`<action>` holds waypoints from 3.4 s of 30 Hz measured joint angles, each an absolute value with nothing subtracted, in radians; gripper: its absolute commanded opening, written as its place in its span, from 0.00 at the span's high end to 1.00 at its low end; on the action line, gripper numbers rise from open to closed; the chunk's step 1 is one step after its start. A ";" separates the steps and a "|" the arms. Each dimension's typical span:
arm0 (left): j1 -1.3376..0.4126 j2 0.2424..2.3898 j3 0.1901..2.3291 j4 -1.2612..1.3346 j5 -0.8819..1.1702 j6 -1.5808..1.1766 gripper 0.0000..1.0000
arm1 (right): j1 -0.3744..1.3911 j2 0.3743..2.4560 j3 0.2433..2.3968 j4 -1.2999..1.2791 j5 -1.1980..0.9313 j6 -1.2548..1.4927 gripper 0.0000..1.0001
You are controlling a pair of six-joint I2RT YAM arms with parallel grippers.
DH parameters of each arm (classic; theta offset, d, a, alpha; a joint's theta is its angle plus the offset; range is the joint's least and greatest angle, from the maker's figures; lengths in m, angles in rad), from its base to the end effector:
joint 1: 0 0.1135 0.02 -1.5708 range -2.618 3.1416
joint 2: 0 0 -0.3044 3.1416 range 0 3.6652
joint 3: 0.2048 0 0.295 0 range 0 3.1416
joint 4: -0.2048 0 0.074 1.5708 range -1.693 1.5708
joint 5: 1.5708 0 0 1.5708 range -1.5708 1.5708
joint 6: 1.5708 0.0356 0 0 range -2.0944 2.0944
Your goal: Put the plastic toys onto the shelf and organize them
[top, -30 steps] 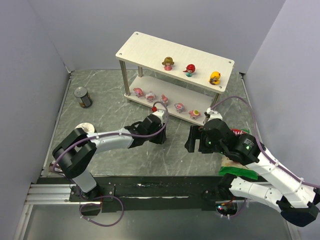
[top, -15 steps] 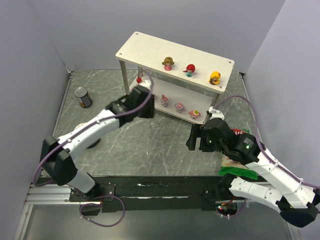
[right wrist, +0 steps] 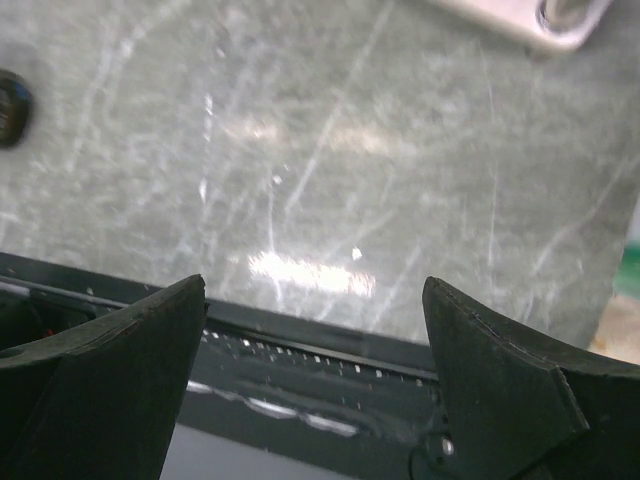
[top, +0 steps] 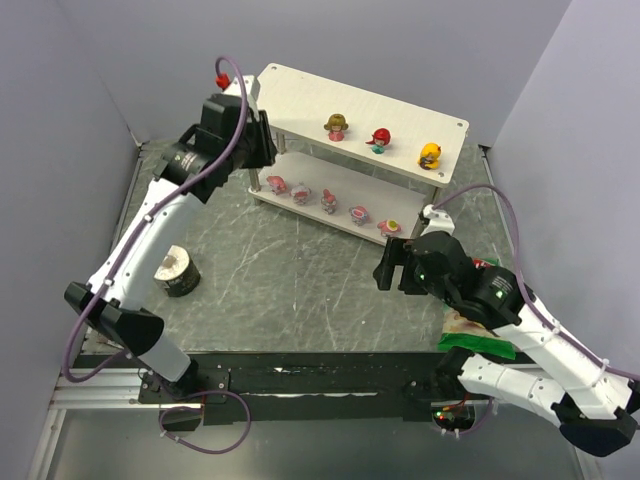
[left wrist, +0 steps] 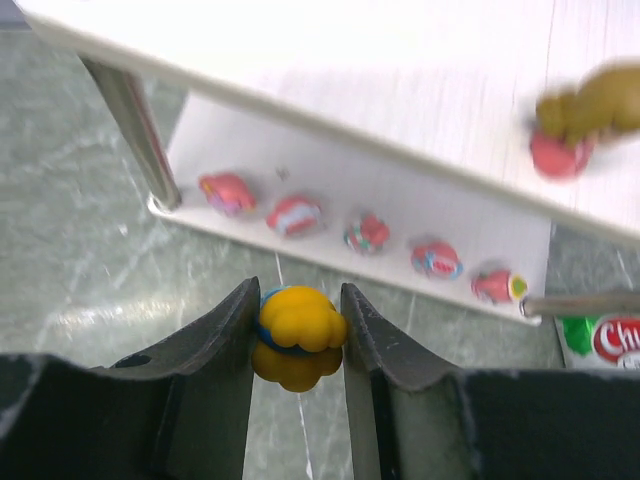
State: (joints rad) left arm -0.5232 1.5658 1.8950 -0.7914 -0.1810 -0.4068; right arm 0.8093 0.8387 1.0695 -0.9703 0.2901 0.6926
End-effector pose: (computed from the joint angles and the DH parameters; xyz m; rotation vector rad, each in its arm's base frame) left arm 0.3237 -0.1793 0.5194 0.0043 2.0484 -0.4018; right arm 0.1204 0.1116 0.3915 0.0140 2.3138 0.4488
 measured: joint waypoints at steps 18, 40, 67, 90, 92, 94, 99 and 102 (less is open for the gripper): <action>-0.467 1.852 2.301 -0.808 -0.049 -0.281 0.93 | 0.798 0.831 1.077 -0.878 0.315 0.601 0.04; -0.452 1.944 2.366 -0.764 -0.018 -0.184 0.82 | 0.797 0.860 1.077 -0.875 0.302 0.620 0.05; -0.450 1.961 2.329 -0.645 -0.020 -0.160 0.59 | 0.797 0.848 1.070 -0.875 0.298 0.638 0.04; -0.448 1.982 2.329 -0.643 -0.019 -0.144 0.04 | 0.783 0.849 1.060 -0.867 0.295 0.630 0.04; -0.448 1.982 2.329 -0.641 -0.019 -0.145 0.04 | 0.778 0.848 1.060 -0.867 0.294 0.630 0.04; -0.448 1.979 2.326 -0.638 -0.020 -0.146 0.04 | 0.775 0.849 1.060 -0.867 0.289 0.626 0.04; -0.448 1.957 2.297 -0.631 -0.024 -0.151 0.04 | 0.769 0.849 1.060 -0.868 0.277 0.615 0.04; -0.448 1.931 2.276 -0.629 -0.024 -0.153 0.04 | 0.766 0.848 1.062 -0.868 0.271 0.611 0.04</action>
State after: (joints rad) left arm -0.4477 1.9308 2.2761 -0.6289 -0.0238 -0.1528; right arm 0.7658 0.8482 1.0618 -0.8684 0.2707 0.6113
